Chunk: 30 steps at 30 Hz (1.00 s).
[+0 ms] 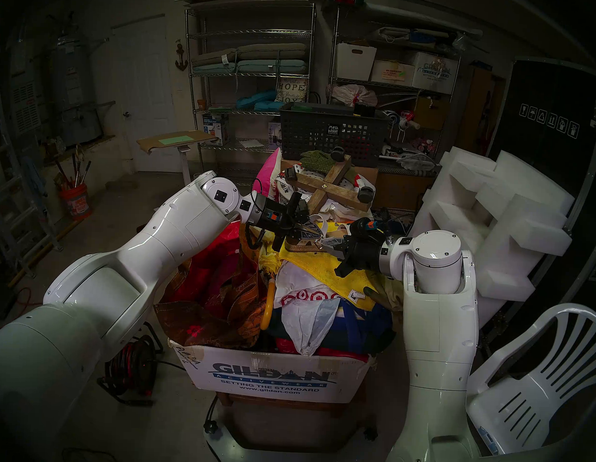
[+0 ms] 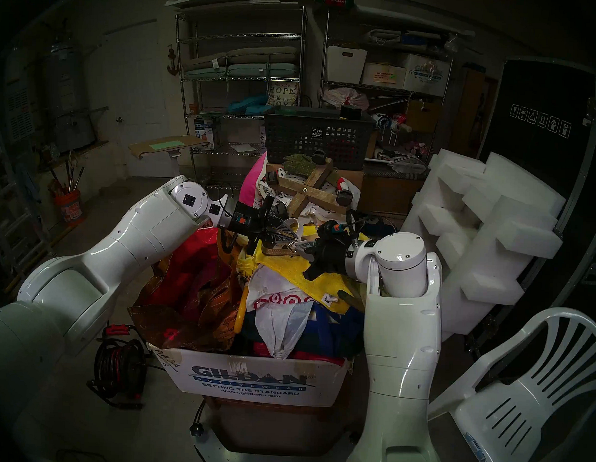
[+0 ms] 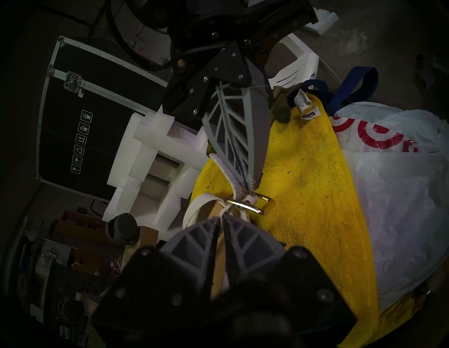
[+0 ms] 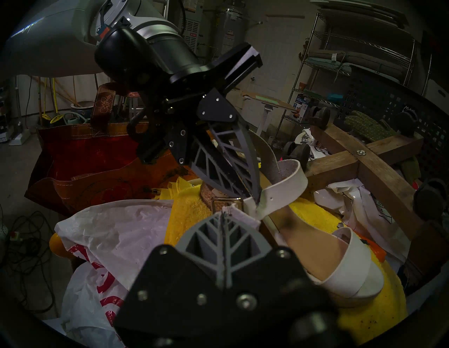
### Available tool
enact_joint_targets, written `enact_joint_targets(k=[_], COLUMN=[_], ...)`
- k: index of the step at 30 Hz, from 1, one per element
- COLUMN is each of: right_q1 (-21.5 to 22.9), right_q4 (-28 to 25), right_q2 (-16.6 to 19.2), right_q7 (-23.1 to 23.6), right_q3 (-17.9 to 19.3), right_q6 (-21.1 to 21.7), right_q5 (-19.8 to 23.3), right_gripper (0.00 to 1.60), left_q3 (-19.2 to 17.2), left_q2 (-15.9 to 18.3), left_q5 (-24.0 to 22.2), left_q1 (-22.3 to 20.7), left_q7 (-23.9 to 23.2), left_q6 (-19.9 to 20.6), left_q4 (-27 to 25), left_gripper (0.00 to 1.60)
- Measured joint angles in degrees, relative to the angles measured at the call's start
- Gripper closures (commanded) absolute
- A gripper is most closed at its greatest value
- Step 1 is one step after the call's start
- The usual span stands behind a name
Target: Unbuckle a shoe
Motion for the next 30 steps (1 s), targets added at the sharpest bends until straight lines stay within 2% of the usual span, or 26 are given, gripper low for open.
enact_joint_targets(k=[11, 30], right_q1=[-0.04, -0.03], right_q4=[-0.14, -0.12], right_q2=[-0.03, -0.12], right_q7=[0.0, 0.18], right_q3=[-0.05, -0.29], right_q6=[0.0, 0.0], right_q5=[-0.05, -0.05], right_gripper=[1.6, 1.6], left_q3=[1.27, -1.15], left_q2=[0.56, 1.32], left_q5=[-0.13, 2.09], left_q1=[-0.94, -1.64], left_q7=[-0.18, 4.26], left_q6=[1.06, 4.96], left_q4=[0.82, 2.99], left_gripper=[1.15, 1.17])
